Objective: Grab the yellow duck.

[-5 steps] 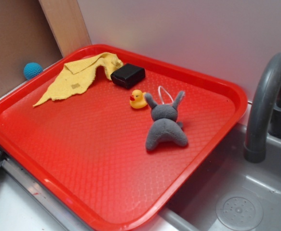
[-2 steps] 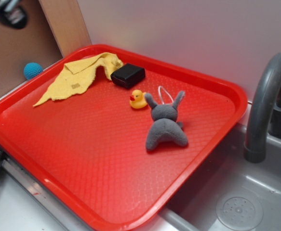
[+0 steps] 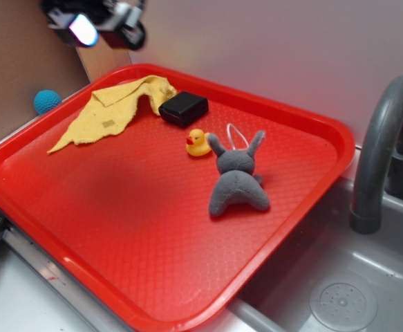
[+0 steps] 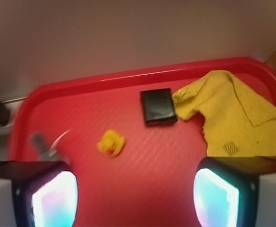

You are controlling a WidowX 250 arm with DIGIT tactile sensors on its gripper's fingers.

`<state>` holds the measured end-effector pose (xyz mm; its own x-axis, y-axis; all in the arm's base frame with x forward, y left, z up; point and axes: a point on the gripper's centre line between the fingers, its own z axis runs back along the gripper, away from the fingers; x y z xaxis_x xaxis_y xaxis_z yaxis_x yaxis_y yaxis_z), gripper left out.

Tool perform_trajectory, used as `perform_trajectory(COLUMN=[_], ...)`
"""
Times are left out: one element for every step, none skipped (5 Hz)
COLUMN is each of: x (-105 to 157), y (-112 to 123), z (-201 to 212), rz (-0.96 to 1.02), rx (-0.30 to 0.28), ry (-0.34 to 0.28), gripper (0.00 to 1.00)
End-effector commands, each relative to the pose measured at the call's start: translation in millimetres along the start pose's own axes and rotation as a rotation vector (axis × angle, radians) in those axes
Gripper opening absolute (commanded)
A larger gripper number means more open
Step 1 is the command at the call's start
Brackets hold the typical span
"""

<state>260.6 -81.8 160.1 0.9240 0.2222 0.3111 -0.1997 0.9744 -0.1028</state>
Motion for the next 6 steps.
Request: perform_trajectory(x=[22.3, 20.1, 8.7, -3.2, -9.6, -7.5], y=[-43.1, -48.6, -49.5, -46.1, -40.5, -40.2], z=[-78.1, -105.7, -122.3, -135.3, -140.3, -128.1], rz=[-0.049, -0.086, -0.141, -0.177, -0.206, -0.189], rx=[-0.038, -0.012, 0.029, 0.054, 0.097, 0.086], ry=[0.018, 0.056, 0.093, 0.137, 0.156, 0.139], gripper=[1.0, 1.0, 1.0, 1.0, 0.0, 0.0])
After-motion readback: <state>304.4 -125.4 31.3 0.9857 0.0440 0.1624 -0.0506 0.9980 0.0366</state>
